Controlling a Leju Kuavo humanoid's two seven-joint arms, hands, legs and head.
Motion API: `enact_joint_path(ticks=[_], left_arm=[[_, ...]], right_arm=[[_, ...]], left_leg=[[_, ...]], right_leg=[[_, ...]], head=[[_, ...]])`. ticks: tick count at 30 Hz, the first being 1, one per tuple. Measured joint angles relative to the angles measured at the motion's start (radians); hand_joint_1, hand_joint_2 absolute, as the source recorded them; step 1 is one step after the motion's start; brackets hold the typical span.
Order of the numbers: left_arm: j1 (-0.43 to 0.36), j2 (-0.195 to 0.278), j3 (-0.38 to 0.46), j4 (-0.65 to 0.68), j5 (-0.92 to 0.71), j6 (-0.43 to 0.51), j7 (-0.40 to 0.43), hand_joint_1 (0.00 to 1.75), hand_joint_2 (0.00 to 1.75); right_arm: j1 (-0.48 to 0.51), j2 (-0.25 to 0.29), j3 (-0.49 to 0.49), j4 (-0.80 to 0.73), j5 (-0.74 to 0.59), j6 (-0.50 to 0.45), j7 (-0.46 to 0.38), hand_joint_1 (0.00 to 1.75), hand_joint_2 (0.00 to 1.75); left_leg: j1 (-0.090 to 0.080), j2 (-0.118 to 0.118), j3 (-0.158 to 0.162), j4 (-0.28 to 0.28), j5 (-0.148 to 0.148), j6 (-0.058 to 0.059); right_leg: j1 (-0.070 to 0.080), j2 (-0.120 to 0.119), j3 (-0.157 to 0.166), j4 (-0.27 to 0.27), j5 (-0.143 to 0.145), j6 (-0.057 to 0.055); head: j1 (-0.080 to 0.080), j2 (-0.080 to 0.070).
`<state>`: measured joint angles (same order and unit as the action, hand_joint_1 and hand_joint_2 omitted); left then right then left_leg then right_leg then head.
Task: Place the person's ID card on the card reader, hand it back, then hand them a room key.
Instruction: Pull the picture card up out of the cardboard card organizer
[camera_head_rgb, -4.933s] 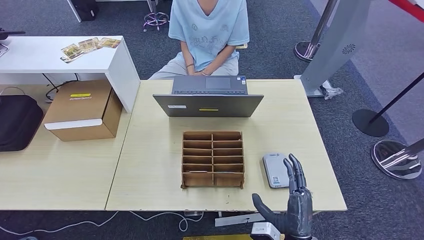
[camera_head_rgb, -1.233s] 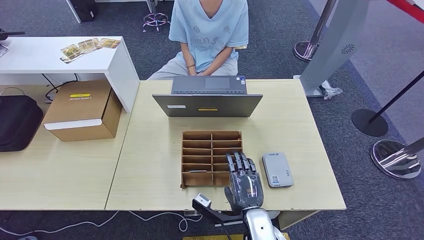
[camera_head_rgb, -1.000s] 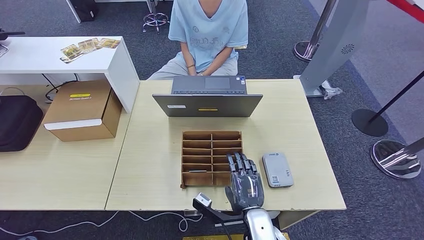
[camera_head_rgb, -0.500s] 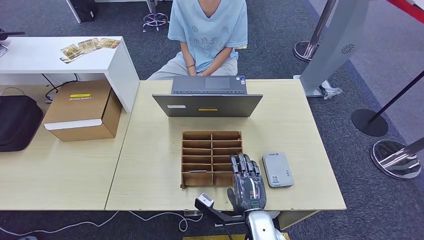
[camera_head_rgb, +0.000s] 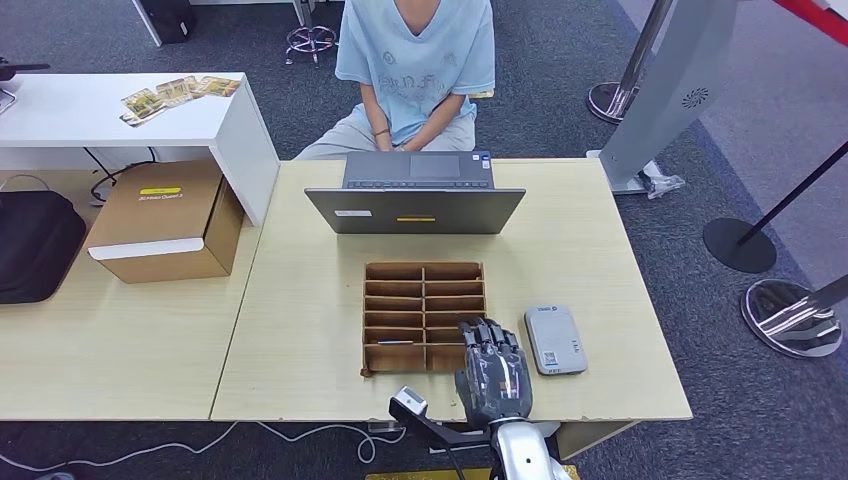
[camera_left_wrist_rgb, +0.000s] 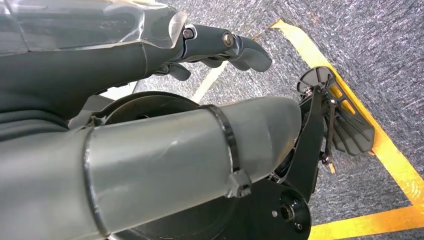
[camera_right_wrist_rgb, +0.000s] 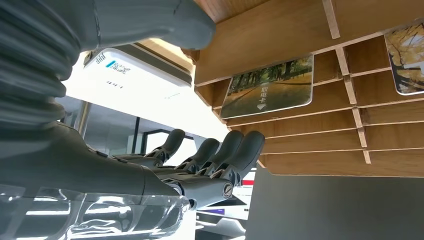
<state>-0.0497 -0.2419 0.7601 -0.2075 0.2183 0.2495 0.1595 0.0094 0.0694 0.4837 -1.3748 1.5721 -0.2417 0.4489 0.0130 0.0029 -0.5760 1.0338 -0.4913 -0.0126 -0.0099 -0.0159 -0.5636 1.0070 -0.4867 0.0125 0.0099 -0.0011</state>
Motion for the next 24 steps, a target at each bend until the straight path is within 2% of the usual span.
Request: enact_joint_path(ticks=[7, 13, 17, 20, 24], left_arm=[[0.0, 0.0, 0.0, 0.0, 0.001, -0.001, 0.0, 0.0, 0.0], [0.0, 0.0, 0.0, 0.0, 0.001, -0.001, 0.0, 0.0, 0.0], [0.0, 0.0, 0.0, 0.0, 0.0, -0.001, 0.0, 0.0, 0.0], [0.0, 0.0, 0.0, 0.0, -0.001, -0.001, 0.0, 0.0, 0.0], [0.0, 0.0, 0.0, 0.0, -0.001, -0.001, 0.0, 0.0, 0.0]], right_arm=[[-0.001, 0.0, 0.0, 0.0, 0.0, 0.002, -0.005, 0.62, 1.75], [0.0, 0.0, -0.007, 0.0, 0.0, -0.001, -0.009, 0.66, 1.75], [0.002, 0.0, -0.013, 0.0, 0.0, -0.003, -0.012, 0.53, 1.75], [0.005, 0.0, -0.016, 0.0, 0.0, -0.008, -0.012, 0.49, 1.75], [0.011, 0.0, -0.021, 0.0, 0.0, -0.013, -0.012, 0.59, 1.75]], left_leg=[[0.0, 0.0, 0.0, 0.0, 0.0, 0.0], [0.0, 0.0, 0.0, 0.0, 0.0, 0.0], [0.0, 0.0, 0.0, 0.0, 0.0, 0.0], [0.0, 0.0, 0.0, 0.0, 0.0, 0.0], [0.0, 0.0, 0.0, 0.0, 0.0, 0.0]], right_leg=[[0.0, 0.0, 0.0, 0.0, 0.0, 0.0], [0.0, 0.0, 0.0, 0.0, 0.0, 0.0], [0.0, 0.0, 0.0, 0.0, 0.0, 0.0], [0.0, 0.0, 0.0, 0.0, 0.0, 0.0], [0.0, 0.0, 0.0, 0.0, 0.0, 0.0]], head=[[0.0, 0.0], [0.0, 0.0], [0.0, 0.0], [0.0, 0.0], [0.0, 0.0]])
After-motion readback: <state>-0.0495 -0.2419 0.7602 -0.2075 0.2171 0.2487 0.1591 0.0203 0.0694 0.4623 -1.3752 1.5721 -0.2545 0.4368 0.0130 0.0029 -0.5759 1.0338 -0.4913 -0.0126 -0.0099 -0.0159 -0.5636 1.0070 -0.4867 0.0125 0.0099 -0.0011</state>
